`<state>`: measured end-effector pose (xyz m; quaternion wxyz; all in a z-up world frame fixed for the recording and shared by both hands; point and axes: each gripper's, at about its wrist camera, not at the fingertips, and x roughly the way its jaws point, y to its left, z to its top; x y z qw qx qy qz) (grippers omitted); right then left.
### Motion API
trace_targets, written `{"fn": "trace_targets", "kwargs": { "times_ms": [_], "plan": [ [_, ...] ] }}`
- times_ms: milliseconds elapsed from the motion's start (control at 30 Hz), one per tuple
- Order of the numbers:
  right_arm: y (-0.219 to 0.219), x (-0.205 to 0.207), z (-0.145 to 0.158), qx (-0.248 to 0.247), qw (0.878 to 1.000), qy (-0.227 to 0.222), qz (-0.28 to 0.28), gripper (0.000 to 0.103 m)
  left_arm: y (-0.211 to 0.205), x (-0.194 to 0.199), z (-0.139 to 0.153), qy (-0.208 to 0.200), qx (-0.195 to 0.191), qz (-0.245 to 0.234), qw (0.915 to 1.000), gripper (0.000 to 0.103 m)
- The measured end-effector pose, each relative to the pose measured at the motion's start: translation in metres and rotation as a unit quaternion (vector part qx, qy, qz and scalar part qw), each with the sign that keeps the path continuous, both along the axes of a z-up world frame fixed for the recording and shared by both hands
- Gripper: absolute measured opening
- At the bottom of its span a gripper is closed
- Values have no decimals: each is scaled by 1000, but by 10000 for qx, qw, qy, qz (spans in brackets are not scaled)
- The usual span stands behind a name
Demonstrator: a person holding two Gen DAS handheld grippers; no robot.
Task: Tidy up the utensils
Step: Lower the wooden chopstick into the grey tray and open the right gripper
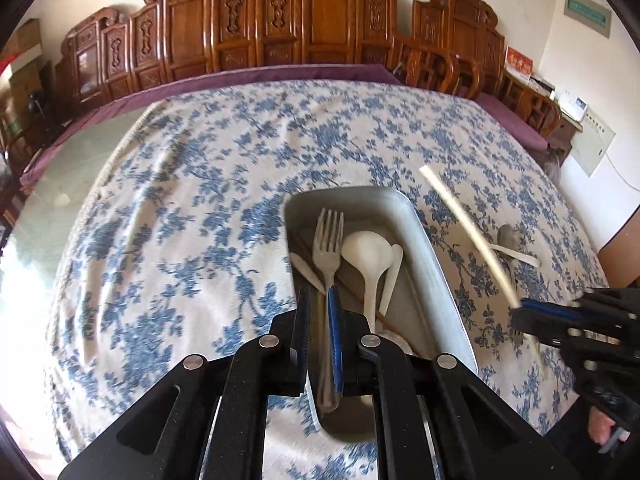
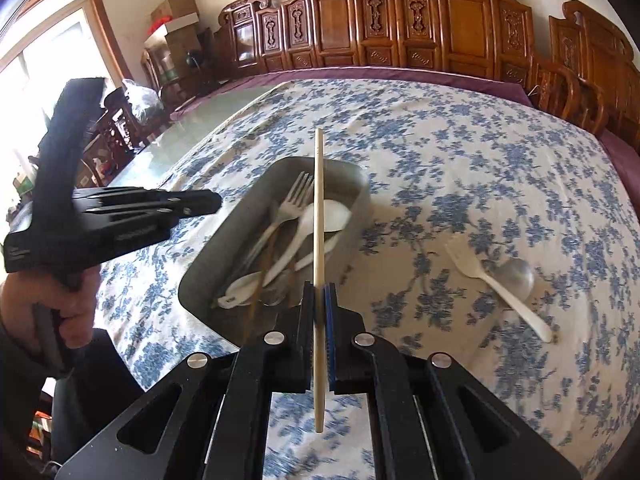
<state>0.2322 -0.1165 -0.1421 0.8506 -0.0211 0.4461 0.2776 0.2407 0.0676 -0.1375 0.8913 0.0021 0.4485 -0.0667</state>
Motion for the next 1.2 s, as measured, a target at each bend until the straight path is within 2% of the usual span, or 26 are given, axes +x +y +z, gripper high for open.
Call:
{"fn": "trace_targets", "kwargs": {
  "times_ms": [233,433,667,767,967,1133,1200],
  "plan": [
    [38,15,-8,-16,9999,147,71,6,22,-21,24,-246,28,45,9997,8],
    [61,30,-28,-153,9993,351,40,6,40,-32,39,-393,6,143,9991,8],
    [71,37,-44,-168,9986,504,17,6,50,-37,42,-409,-27,187,9990,8],
    [72,38,-44,-144,9989,439,48,8,49,-37,41,-398,-17,177,9990,8],
    [62,36,-34,49,9994,310,133,8,41,-37,39,-395,-34,146,9991,8],
    [23,28,-13,129,9998,18,165,8,24,-38,37,-395,-85,18,9992,8],
    [0,29,-8,-1,9999,-95,115,8,17,-37,36,-389,-130,-24,9992,12]
  ]
}}
